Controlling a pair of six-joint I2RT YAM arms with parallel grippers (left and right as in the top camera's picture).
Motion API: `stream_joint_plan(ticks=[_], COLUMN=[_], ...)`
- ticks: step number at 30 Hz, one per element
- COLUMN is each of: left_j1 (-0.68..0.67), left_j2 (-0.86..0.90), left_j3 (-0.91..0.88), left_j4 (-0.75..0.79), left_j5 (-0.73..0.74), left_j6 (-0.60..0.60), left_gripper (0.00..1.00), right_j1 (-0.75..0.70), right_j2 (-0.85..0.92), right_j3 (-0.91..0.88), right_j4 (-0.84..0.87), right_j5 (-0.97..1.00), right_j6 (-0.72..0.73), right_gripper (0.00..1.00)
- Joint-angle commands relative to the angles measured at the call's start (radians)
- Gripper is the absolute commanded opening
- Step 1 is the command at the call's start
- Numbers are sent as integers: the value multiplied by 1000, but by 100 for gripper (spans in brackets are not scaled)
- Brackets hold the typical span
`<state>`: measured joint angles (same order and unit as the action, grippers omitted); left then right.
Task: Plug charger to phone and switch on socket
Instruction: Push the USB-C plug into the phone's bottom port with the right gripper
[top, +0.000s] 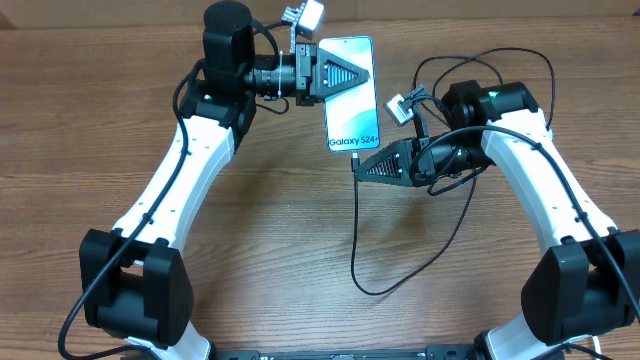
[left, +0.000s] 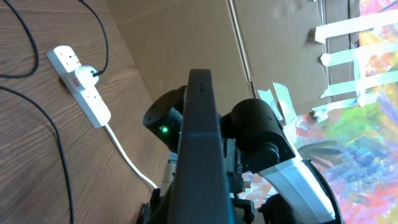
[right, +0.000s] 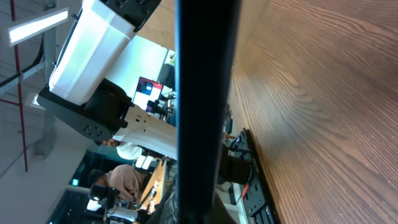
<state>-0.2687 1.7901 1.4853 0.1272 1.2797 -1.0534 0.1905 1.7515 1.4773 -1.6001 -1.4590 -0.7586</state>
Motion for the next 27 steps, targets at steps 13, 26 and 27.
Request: stream_joint_plan(ticks=[13, 26, 27], left_j1=[-18, -21, -19], left_j2=[-12, -12, -12], left_j3=[13, 13, 13], left_j4=[3, -17, -23], left_j5=[37, 51, 46], left_j6=[49, 67, 74], left_gripper=[4, 4, 4], right_j1=[5, 5, 5], right_j2=[-19, -19, -19], right_j3=[-5, -5, -5], right_j4=[2, 87, 83], right_j5=[-12, -25, -23], right_j6=[0, 98, 98], right_gripper=[4, 4, 4])
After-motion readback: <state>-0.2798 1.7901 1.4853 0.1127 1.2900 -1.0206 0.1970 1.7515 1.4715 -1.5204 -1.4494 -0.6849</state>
